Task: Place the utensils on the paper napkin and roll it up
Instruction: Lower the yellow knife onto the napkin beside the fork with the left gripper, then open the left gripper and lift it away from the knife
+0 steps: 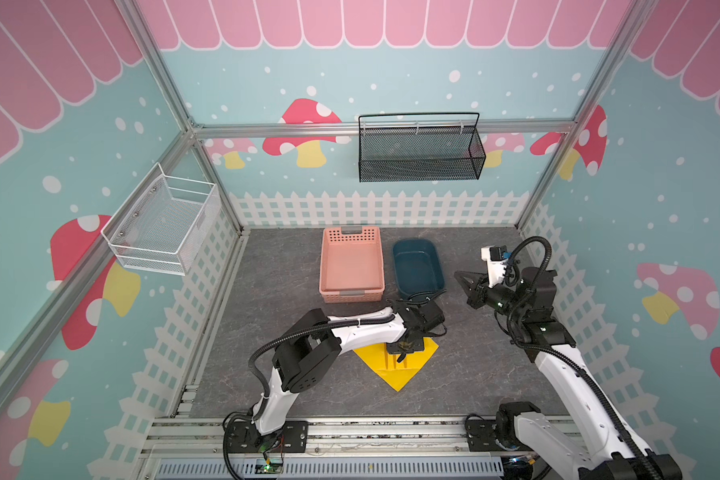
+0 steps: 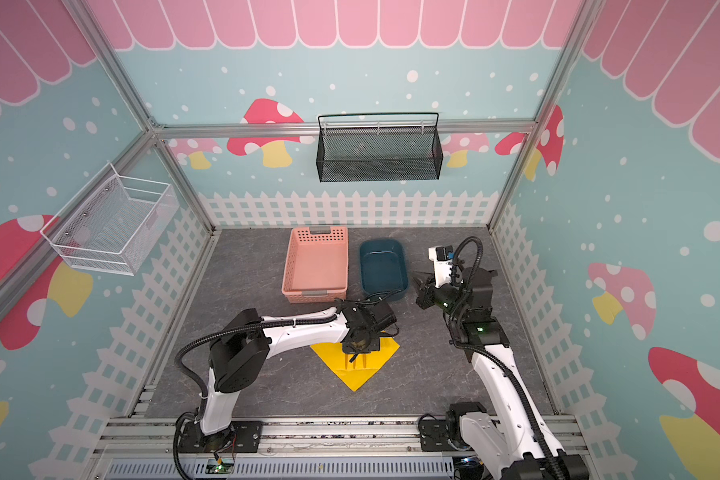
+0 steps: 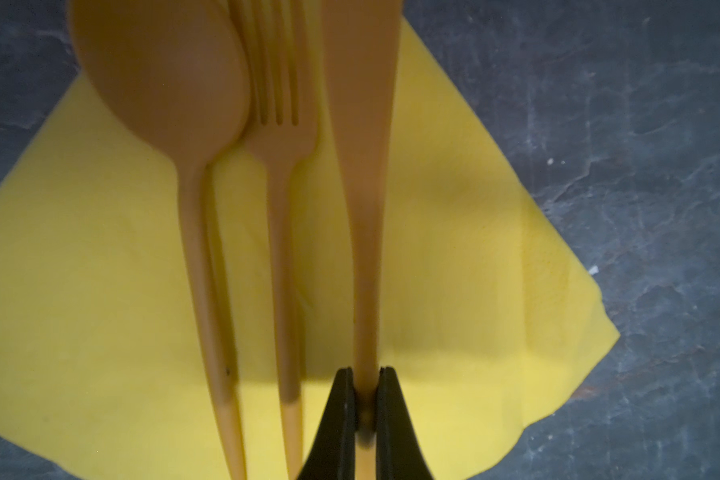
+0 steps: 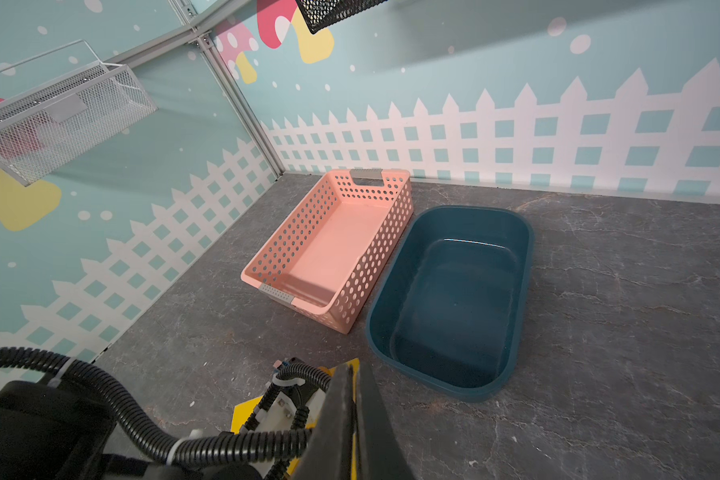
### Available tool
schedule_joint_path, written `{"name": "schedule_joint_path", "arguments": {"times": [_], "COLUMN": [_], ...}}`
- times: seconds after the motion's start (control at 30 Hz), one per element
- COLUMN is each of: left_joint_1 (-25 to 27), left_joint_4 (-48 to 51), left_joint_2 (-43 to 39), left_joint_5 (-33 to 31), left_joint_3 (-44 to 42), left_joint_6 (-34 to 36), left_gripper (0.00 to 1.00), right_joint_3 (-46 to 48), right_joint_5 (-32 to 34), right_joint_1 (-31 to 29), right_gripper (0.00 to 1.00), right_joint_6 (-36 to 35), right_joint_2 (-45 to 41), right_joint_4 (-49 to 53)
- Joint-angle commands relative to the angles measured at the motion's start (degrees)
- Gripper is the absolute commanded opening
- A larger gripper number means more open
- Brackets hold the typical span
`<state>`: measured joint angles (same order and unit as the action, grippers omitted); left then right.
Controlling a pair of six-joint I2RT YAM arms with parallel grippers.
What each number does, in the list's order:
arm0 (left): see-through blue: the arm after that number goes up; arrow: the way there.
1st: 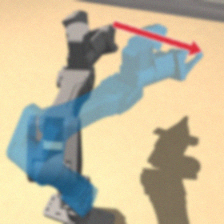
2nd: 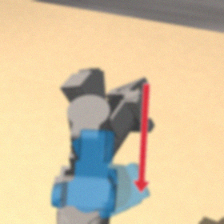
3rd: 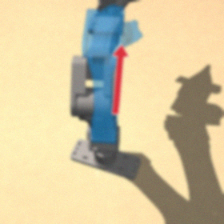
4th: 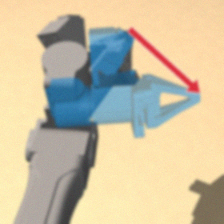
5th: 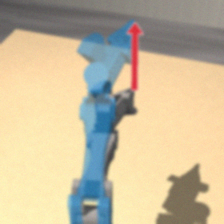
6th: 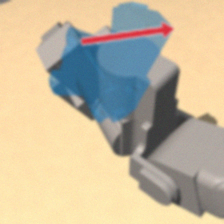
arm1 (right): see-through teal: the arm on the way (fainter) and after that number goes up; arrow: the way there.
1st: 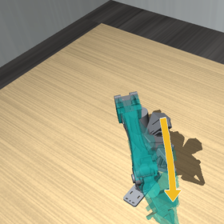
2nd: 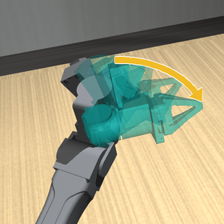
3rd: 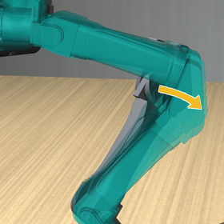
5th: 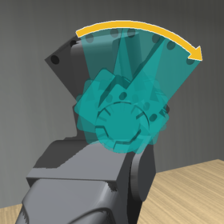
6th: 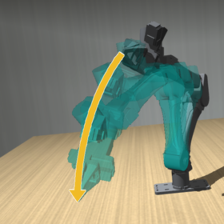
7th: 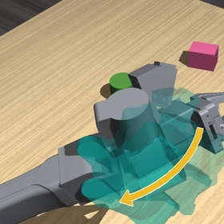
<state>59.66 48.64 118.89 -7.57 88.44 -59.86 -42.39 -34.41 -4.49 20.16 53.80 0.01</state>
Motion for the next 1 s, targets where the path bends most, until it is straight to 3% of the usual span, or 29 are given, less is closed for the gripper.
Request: {"name": "schedule_joint_path", "arguments": {"times": [0.0, 0.97], "left_joint_1": [-0.3, -0.3], "left_joint_4": [1.0, 1.8], "left_joint_2": [1.0, 1.4], "left_joint_5": [-1.6, -1.6], "left_joint_3": [0.1, 0.3], "left_joint_6": [-1.8, -1.5], "left_gripper": [0.08, 0.17], "right_joint_3": [0.4, 0.2], "right_joint_5": [-1.0, -1.6], "right_joint_1": [0.4, 0.6], "right_gripper": [0.07, 0.07], "right_joint_6": [-0.3, -0.2], "right_joint_2": [-0.8, -1.1], "right_joint_4": [0.1, 0.2]}}
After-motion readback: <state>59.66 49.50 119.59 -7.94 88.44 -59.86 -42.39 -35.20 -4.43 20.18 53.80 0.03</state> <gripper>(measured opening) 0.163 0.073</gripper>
